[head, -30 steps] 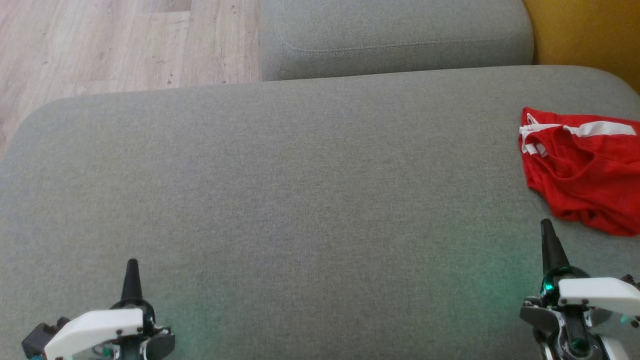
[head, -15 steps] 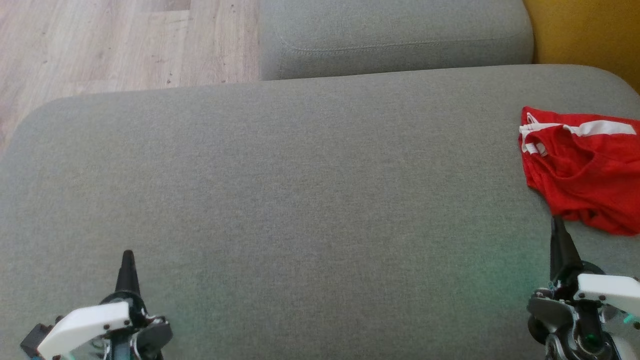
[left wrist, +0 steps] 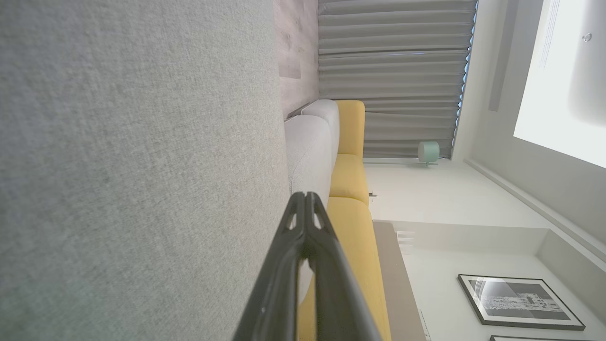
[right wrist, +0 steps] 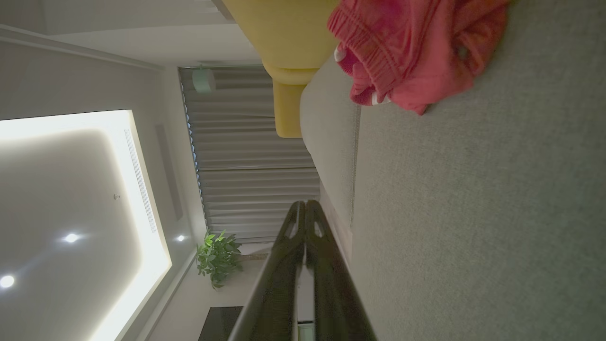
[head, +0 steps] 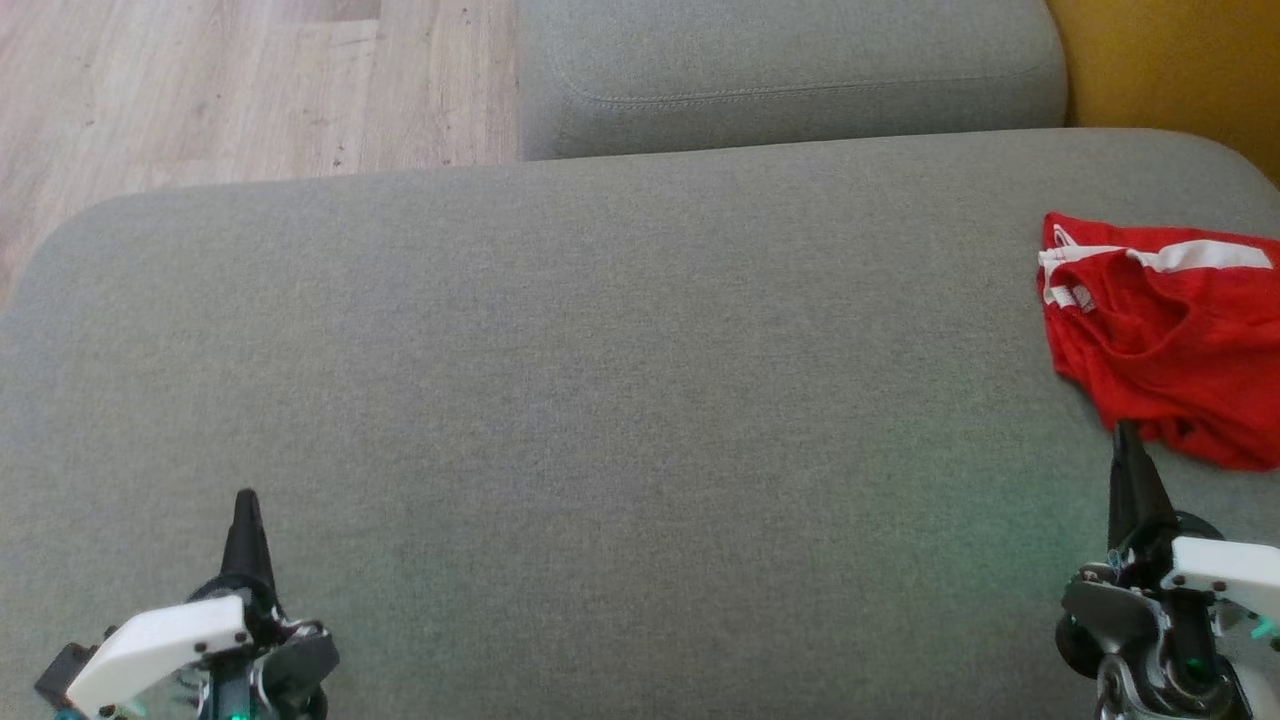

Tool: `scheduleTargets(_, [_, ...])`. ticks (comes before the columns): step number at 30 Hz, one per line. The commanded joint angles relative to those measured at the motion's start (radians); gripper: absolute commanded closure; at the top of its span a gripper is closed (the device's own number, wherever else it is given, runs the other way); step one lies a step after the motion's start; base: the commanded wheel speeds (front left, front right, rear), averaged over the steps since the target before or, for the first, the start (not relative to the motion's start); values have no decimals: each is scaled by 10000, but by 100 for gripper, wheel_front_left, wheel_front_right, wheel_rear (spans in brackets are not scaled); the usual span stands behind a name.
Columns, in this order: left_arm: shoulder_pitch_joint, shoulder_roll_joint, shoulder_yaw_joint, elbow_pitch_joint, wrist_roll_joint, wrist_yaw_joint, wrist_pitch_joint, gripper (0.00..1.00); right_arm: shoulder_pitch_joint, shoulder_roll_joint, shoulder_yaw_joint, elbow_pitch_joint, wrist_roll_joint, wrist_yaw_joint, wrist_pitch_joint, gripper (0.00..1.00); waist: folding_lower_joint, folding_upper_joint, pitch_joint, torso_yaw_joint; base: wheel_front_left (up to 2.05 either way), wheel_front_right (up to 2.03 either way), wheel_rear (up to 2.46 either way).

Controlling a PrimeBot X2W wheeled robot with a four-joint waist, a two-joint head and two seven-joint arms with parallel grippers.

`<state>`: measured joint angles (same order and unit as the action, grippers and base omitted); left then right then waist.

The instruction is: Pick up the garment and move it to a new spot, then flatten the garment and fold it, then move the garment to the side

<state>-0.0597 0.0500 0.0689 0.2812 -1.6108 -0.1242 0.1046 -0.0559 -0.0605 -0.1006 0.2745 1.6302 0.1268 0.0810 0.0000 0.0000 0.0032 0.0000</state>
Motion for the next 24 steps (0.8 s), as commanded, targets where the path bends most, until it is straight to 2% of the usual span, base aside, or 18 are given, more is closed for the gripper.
scheduleTargets(1, [-479, 50, 392, -359, -25, -65, 41, 100, -491, -126, 184, -315, 47, 39, 68, 100, 0, 0, -1, 0, 0, 0, 0])
scheduleTargets(24, [-481, 36, 412, -360, -8, -65, 57, 100, -498, -68, 103, -310, -20, 39, 133, 100, 0, 0, -1, 0, 0, 0, 0])
